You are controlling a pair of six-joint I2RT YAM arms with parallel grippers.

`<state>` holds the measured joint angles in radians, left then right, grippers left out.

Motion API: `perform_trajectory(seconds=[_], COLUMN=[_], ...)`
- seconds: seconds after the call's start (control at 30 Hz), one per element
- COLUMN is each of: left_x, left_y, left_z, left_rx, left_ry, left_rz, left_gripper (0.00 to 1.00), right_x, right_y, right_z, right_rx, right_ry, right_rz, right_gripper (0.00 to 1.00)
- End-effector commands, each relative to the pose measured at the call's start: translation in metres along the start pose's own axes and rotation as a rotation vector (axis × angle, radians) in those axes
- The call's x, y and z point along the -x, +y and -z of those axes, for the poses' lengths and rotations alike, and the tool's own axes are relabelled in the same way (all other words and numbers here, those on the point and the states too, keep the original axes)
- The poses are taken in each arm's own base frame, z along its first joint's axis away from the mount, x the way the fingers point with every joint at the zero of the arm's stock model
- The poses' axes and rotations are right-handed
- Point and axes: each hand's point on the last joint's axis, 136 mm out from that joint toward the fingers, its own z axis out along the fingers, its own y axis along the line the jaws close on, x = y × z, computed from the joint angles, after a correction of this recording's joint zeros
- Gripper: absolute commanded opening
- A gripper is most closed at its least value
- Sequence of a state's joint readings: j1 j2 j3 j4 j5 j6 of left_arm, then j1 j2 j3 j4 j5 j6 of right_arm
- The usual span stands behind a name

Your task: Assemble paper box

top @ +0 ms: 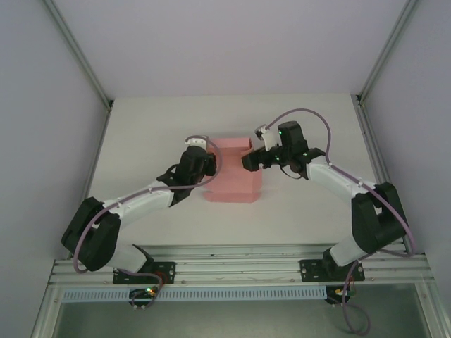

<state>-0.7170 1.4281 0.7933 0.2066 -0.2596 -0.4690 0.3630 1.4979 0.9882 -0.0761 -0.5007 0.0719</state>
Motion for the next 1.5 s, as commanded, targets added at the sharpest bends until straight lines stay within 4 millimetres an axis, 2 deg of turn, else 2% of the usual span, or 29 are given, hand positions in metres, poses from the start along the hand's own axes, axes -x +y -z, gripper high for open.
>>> perform_trajectory(seconds=[0.0,0.27,0.37,0.47,0.57,0.67,0.87,1.13,1.2,1.3,1.47], left_x=[0.011,0.011,0.01,0.01,0.012,0.011,0.007,0.008,0.009,0.011,0.014], left_y=[0.006,0.01,0.009,0.003,-0.003,-0.004,-0.015,-0.024,-0.026,-0.03,-0.031], left_z=[-0.001,0.0,0.001,0.0,-0.001,-0.002,-0.002,-0.004,-0.003,0.0,0.004], left_rx=[0.023,0.024,0.011,-0.017,-0.042,-0.045,-0.086,-0.097,-0.106,-0.111,-0.101], left_ry=[-0.019,-0.008,-0.012,-0.009,-0.002,0.004,0.018,0.023,0.02,0.013,0.004], left_rz=[0.043,0.039,0.042,0.044,0.033,0.03,0.015,-0.003,-0.009,-0.016,-0.026], left_gripper=[0.0,0.0,0.0,0.0,0.0,0.0,0.0,0.0,0.0,0.0,0.0], right_x=[-0.006,-0.004,0.0,0.001,0.004,0.007,0.016,0.013,0.012,0.019,0.032], right_y=[0.003,0.012,-0.011,-0.033,-0.032,-0.014,-0.005,0.006,0.005,-0.008,-0.017], right_z=[0.023,0.059,0.069,0.075,0.069,0.058,0.046,0.03,0.026,0.017,0.005], right_rx=[-0.054,-0.106,-0.204,-0.252,-0.206,-0.072,0.021,0.073,0.059,-0.041,-0.203], right_ry=[-0.014,-0.081,-0.088,-0.07,-0.043,-0.042,-0.055,-0.014,-0.006,-0.012,-0.051], right_rz=[0.079,0.22,0.196,0.167,0.248,0.342,0.376,0.411,0.413,0.408,0.43], right_gripper=[0.87,0.85,0.8,0.7,0.68,0.68,0.55,0.52,0.52,0.51,0.25])
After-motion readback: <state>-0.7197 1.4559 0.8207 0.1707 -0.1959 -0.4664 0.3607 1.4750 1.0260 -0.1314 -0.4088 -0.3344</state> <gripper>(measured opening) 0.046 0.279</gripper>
